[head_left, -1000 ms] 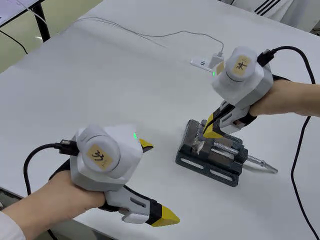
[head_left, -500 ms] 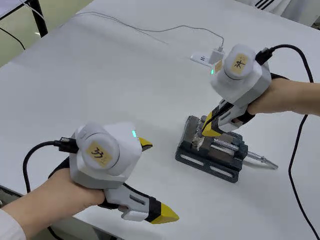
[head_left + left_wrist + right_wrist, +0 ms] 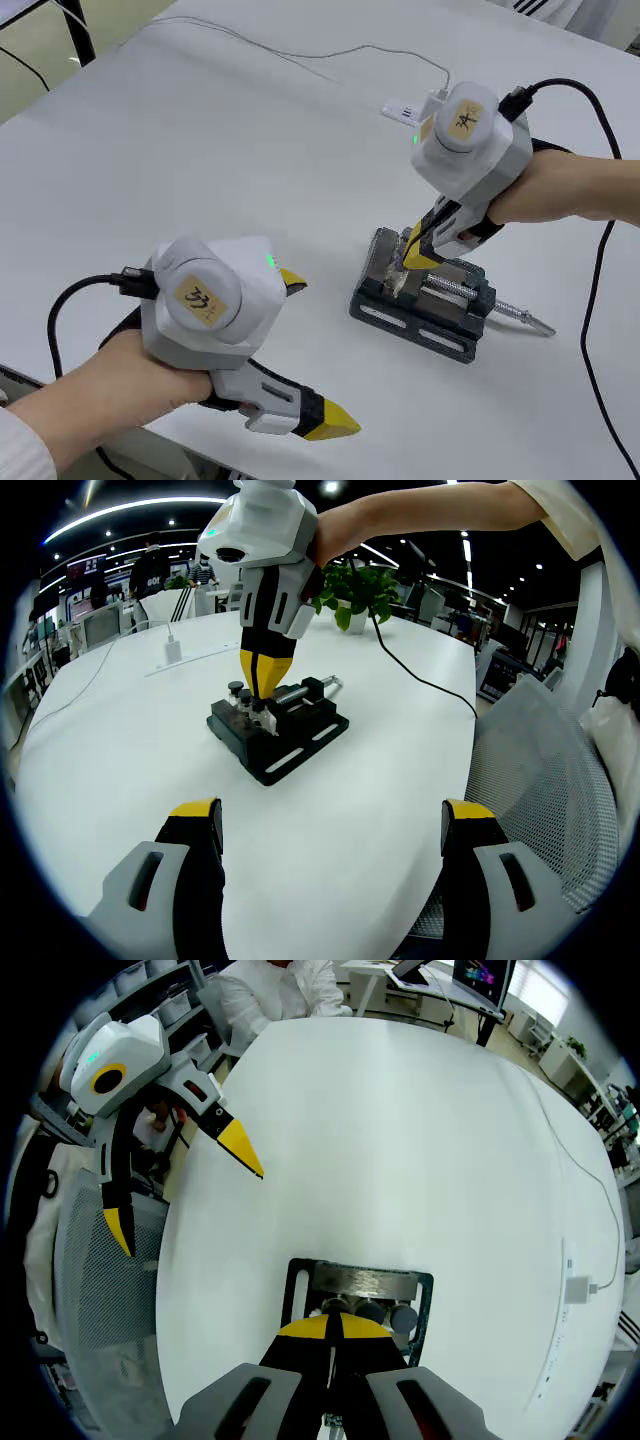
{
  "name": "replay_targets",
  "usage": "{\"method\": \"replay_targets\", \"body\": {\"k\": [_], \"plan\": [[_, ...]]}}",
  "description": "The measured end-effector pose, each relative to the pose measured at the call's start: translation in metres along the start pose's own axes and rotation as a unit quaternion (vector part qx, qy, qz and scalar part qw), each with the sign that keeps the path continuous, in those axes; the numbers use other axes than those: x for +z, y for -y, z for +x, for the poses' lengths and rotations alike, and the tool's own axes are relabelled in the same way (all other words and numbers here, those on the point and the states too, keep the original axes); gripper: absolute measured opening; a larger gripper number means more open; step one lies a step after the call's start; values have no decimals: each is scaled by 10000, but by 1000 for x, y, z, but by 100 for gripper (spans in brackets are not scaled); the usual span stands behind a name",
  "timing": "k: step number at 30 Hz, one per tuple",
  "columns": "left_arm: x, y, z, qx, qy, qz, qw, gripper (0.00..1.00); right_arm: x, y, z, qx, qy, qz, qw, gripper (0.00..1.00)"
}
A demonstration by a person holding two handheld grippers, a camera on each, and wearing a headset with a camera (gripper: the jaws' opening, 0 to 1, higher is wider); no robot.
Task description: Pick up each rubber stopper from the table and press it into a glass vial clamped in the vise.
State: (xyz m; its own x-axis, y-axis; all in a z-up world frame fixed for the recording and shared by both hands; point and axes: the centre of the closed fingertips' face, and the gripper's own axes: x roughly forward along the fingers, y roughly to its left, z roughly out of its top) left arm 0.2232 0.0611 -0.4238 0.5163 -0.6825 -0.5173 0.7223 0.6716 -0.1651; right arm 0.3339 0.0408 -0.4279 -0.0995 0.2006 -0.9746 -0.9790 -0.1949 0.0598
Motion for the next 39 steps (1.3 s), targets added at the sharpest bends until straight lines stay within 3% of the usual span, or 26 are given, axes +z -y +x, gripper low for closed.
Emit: {"method": "replay_targets", "body": {"k": [2, 4, 19, 23, 25, 28, 34, 38, 39], "plan": [[-1, 0, 1, -3, 4, -18, 10000, 89, -1, 2, 0, 8, -135, -125, 9998, 0], [-1, 1, 3, -4, 7, -25, 10000, 89, -1, 6, 1, 32, -181, -23, 9998, 0], [3, 0, 7, -46, 73, -57, 9999, 89, -1, 7, 5, 93, -323, 166, 9993, 0], [2, 0, 6, -32, 74, -83, 9999, 89, -2, 8, 5, 163, -340, 450, 9983, 0], [0, 0, 5, -31, 52, -72, 10000, 89, -2, 7, 6, 158, -353, 319, 9987, 0], [2, 1, 3, -11, 60, -79, 9999, 89, -3, 8, 6, 183, -313, 615, 9974, 0], [8, 4, -3, 65, 91, -48, 9999, 88, -4, 6, 5, 90, -226, 600, 9979, 0], [15, 5, -7, 170, 125, 6, 9998, 87, -4, 5, 3, -141, -4, 767, 9970, 0], [16, 4, -8, 201, 132, 8, 9997, 87, -4, 4, 3, -220, 23, 671, 9975, 0]]}}
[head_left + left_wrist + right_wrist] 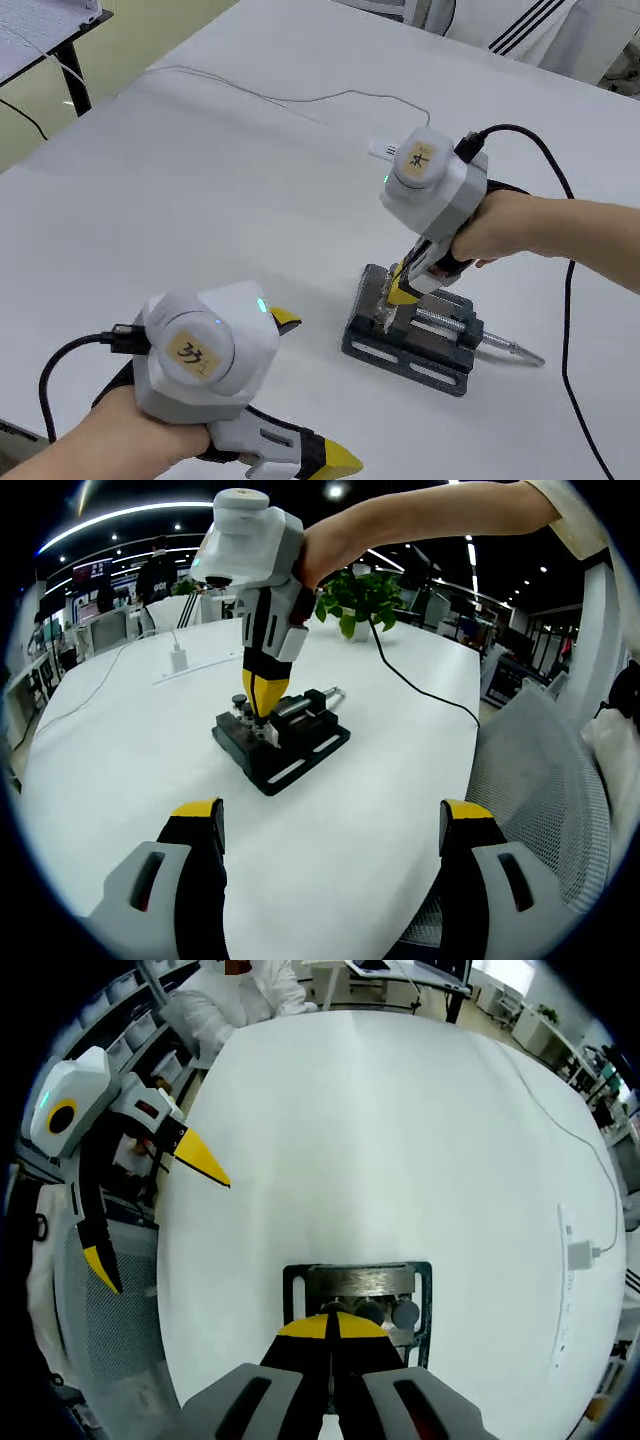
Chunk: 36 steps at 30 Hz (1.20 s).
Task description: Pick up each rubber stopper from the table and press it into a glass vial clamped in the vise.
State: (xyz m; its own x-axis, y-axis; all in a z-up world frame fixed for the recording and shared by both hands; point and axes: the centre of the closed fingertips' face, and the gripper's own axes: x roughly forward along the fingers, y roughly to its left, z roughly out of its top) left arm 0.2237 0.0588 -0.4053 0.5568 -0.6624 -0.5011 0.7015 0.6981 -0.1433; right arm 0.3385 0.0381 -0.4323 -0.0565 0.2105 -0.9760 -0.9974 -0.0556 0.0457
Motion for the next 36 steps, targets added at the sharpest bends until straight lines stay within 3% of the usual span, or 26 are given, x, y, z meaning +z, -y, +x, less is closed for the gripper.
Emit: {"method": "replay_targets", "body": {"k": [2, 4, 6, 12, 15, 18, 21, 23, 26, 27, 30, 32, 36], "plan": [[4, -1, -1, 27, 24, 17, 10000, 88, 0, -1, 0, -30, -6, 10, 10000, 0], [6, -2, -1, 77, 14, 44, 10000, 88, 0, 0, -1, -40, -1, 327, 9995, 0], [8, -2, -1, 112, 12, 57, 9999, 88, -1, 1, -1, 4, 61, 366, 9993, 0], [14, -2, -2, 206, 32, 111, 9997, 88, -1, 1, -2, -55, 562, 889, 9944, 0], [14, -5, -3, 267, 28, 116, 9996, 89, 0, 0, -2, -188, 998, 1026, 9895, 0], [15, -7, -6, 324, 45, 103, 9994, 89, 0, -1, -3, -315, 1488, 1314, 9796, 0], [14, -7, -7, 347, 21, 90, 9994, 89, 0, -1, -4, -437, 1785, 1451, 9722, 0], [12, -6, -8, 346, 7, 89, 9994, 89, -2, -3, -4, -515, 1885, 1571, 9680, 0], [10, -6, -10, 346, -33, 98, 9993, 89, -7, -9, -4, -601, 1895, 1507, 9684, 0], [9, -6, -10, 346, -39, 96, 9993, 89, -5, -10, -6, -615, 2031, 1500, 9656, 3], [9, -6, -11, 356, -33, 79, 9993, 89, -15, -17, -5, -701, 1925, 1387, 9689, 11], [9, -7, -11, 366, -31, 74, 9993, 89, -21, -21, -8, -771, 2018, 1398, 9663, 16], [8, -10, -12, 389, -20, 50, 9992, 89, -31, -29, -14, -840, 2335, 1585, 9557, 31]]}}
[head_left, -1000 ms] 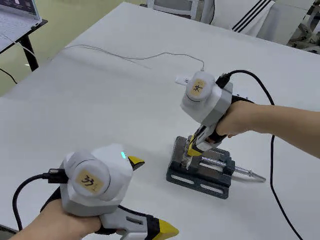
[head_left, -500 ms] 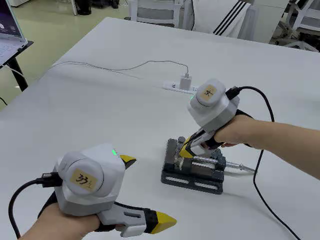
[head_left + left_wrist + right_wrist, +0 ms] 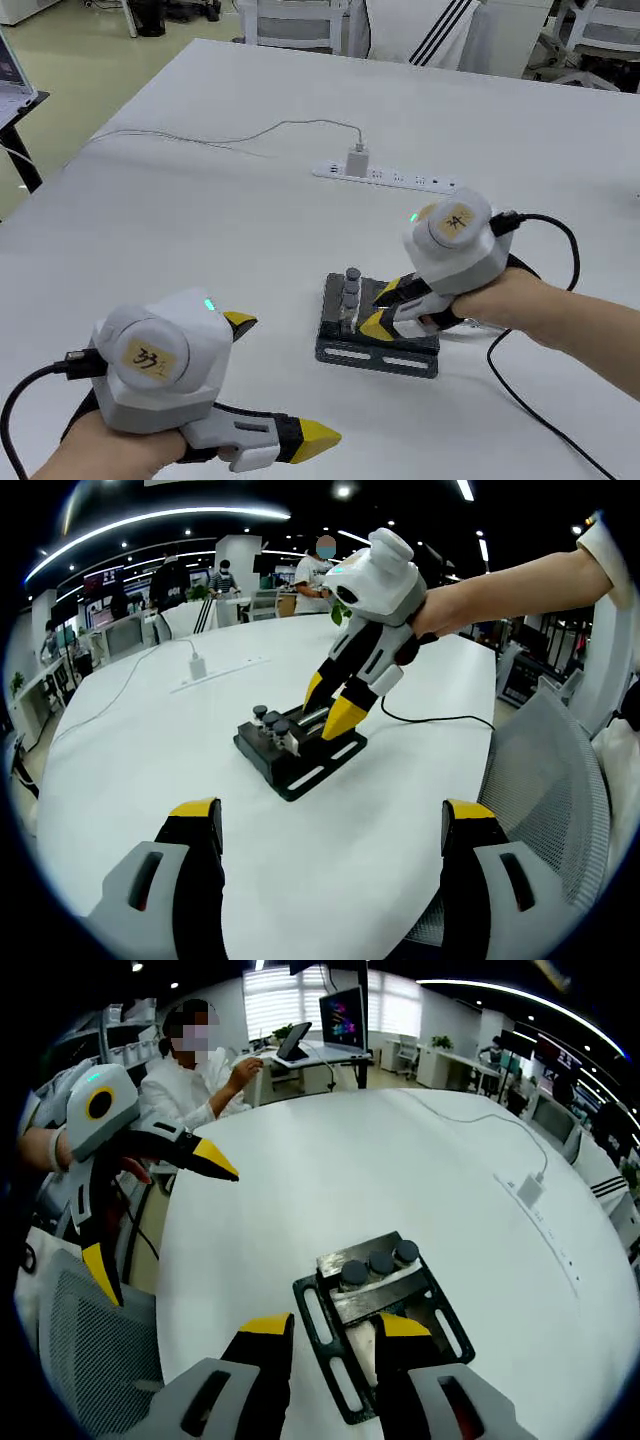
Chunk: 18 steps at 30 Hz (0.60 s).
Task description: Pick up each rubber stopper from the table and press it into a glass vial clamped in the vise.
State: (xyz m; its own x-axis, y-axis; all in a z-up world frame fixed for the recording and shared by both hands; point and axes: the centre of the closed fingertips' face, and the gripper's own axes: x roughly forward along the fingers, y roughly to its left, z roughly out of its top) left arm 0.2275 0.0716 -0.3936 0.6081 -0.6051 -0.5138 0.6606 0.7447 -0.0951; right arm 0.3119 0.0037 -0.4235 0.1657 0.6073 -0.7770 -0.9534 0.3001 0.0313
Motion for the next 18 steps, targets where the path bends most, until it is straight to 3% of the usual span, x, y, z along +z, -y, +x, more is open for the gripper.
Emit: {"method": "replay_targets", "body": {"k": [7, 11, 18], "plan": [[-2, -3, -2, 21, -16, 5, 10000, 90, -18, -4, -18, -140, 380, 458, 9981, 61], [-2, -6, -3, 49, -3, -27, 10000, 91, -33, -7, -27, -224, 423, 609, 9970, 68], [-4, -9, -4, 126, 22, -76, 9999, 92, -56, -15, -40, -417, 629, 887, 9932, 90]]}}
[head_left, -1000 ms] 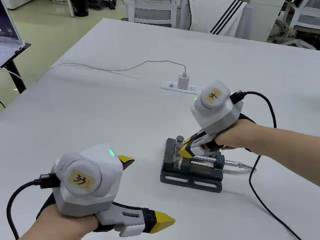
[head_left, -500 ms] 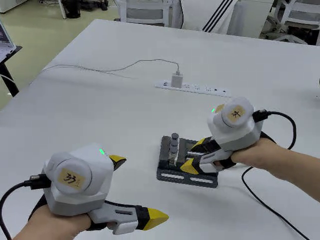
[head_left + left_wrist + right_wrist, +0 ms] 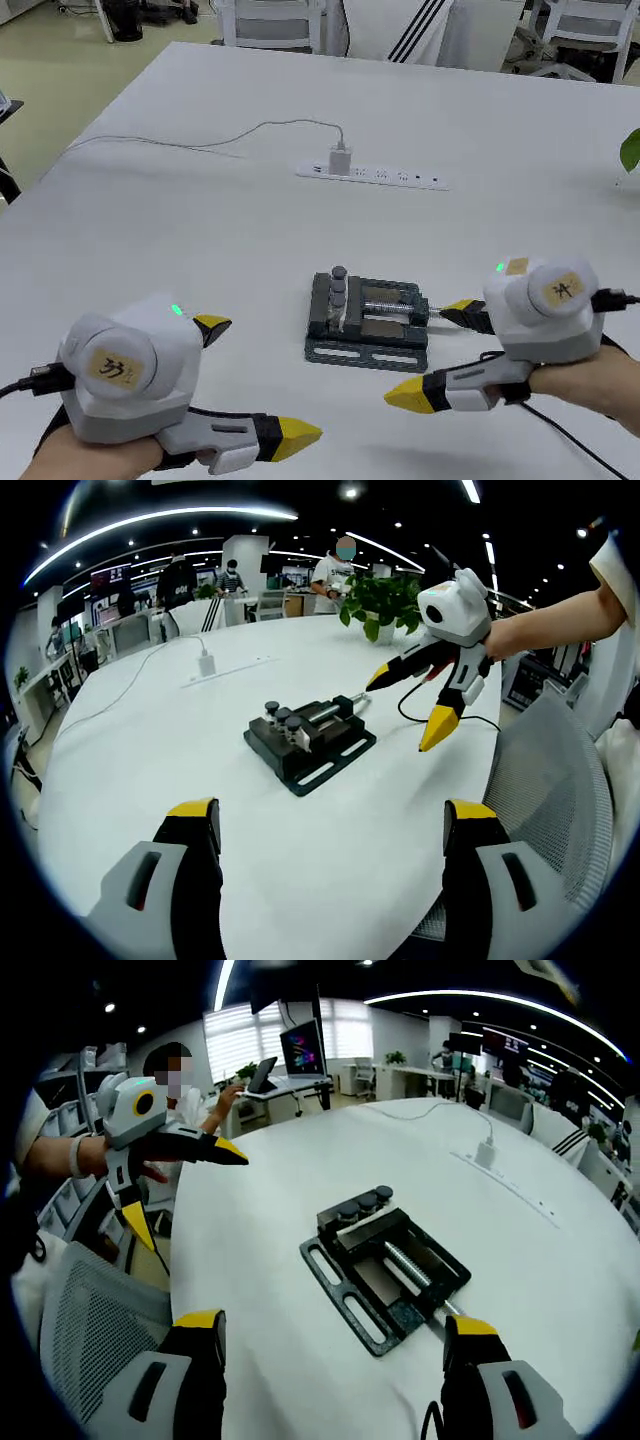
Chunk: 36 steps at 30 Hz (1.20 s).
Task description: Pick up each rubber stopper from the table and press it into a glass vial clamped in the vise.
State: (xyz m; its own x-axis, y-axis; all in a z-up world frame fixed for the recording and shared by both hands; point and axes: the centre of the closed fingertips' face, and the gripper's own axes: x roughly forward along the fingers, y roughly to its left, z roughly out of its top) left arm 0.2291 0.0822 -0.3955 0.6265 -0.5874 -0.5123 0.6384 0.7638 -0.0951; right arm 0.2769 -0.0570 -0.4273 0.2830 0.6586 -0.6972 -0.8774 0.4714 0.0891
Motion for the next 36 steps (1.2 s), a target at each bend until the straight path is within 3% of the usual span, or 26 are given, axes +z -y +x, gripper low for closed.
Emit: {"method": "replay_targets", "body": {"k": [5, 24, 36], "plan": [[0, -4, -1, 62, 15, -16, 10000, 93, -8, 1, -11, -124, 104, 22, 9999, 99], [-5, -10, -5, 124, 15, -96, 9999, 94, -37, 12, -45, -562, 185, 309, 9978, 99], [-9, -10, -5, 147, 11, -129, 9998, 94, -49, 16, -49, -671, 176, 484, 9964, 99]]}}
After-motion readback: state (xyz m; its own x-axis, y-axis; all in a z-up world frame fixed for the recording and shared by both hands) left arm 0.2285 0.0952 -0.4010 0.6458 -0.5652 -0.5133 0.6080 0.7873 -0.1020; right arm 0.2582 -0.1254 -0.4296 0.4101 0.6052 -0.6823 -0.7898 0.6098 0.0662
